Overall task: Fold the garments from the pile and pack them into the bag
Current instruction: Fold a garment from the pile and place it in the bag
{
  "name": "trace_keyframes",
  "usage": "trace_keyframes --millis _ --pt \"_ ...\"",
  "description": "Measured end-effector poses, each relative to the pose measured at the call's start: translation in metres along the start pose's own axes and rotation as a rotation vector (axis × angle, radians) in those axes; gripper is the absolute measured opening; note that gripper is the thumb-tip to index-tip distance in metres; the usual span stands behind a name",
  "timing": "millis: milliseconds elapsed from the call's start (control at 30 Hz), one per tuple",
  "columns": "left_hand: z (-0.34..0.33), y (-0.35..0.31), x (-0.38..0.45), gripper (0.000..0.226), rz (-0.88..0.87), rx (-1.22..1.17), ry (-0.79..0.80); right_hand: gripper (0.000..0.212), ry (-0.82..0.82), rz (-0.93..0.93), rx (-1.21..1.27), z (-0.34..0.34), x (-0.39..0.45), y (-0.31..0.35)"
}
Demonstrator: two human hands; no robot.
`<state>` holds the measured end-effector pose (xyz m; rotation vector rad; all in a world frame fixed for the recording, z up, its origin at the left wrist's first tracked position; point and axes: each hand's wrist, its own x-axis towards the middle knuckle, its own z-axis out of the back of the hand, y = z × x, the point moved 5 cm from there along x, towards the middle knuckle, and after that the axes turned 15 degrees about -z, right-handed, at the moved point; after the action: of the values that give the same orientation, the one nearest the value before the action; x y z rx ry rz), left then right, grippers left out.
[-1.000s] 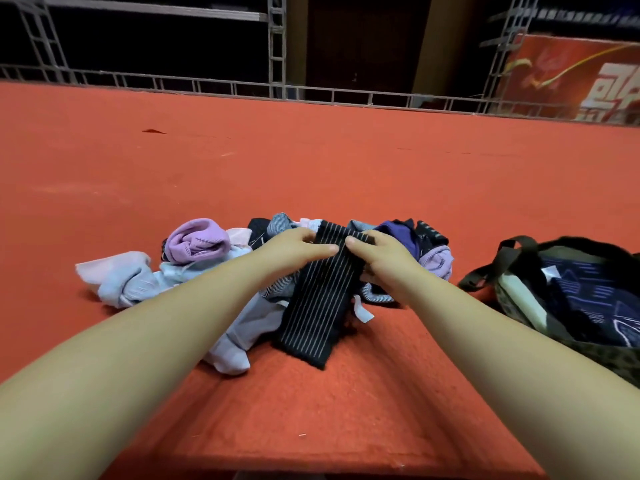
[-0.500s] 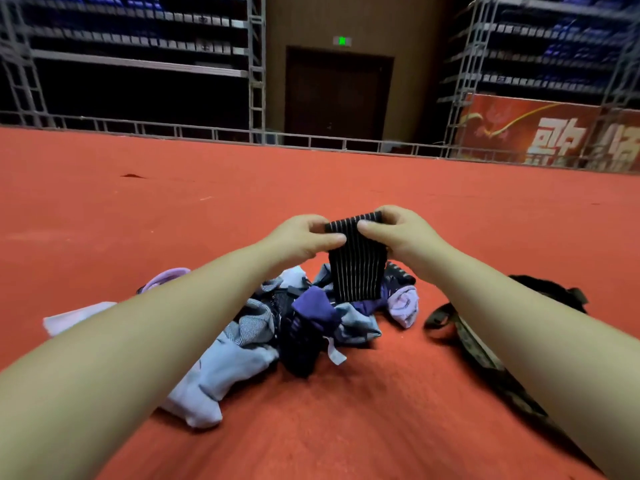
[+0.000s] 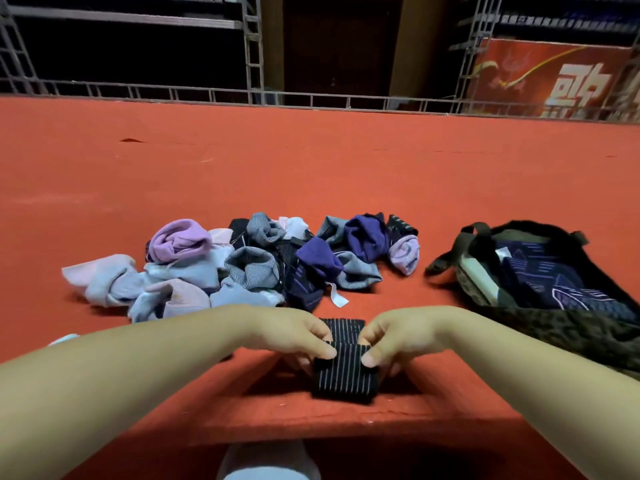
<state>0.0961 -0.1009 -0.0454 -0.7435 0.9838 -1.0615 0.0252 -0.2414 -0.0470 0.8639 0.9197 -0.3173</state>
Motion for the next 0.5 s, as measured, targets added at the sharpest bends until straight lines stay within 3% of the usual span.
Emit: trace_keyframes --millis 200,300,400,500 --pt "0.022 0.003 0.008 0.005 0.029 0.108 -0.311 0.019 -0.358 -0.011 0.12 0.026 0.018 0.001" --pt "0.038 -0.004 0.004 0.031 -0.048 0.398 -0.422 0.016 -0.438 -0.053 0.159 0.034 0.025 0.001" --pt "0.029 -0.019 0.001 0.034 -0.234 0.624 -0.316 0.019 -0.474 -0.074 0.162 0.037 0.031 0.001" --pt "0.009 -0.006 0.004 0.044 -0.192 0.717 -0.088 0.024 -0.592 -0.032 0.126 0.042 0.032 0.0"
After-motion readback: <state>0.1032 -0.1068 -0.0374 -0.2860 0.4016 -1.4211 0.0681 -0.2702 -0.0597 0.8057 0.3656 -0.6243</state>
